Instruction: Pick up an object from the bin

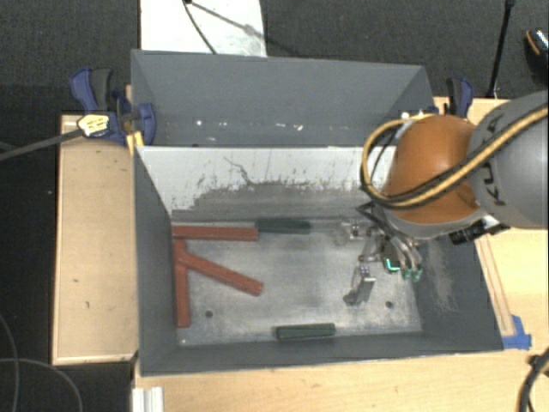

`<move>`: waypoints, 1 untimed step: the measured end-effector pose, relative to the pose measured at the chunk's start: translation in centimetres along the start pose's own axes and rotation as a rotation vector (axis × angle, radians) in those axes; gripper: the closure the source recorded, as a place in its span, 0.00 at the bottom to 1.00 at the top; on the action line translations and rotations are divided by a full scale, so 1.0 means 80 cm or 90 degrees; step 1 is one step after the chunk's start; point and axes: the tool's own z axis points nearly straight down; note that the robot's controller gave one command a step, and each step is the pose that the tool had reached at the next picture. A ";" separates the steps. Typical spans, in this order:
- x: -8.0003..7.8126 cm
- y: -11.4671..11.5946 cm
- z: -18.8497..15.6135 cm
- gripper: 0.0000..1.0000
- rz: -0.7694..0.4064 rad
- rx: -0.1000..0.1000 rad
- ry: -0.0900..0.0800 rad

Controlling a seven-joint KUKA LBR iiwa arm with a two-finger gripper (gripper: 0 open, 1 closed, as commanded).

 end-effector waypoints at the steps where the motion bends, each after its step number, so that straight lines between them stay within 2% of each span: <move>1: -0.044 0.104 0.047 0.00 -0.021 -0.003 -0.006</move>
Offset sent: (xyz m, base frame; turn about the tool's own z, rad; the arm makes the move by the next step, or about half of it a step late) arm 0.0350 0.0768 -0.0362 -0.0250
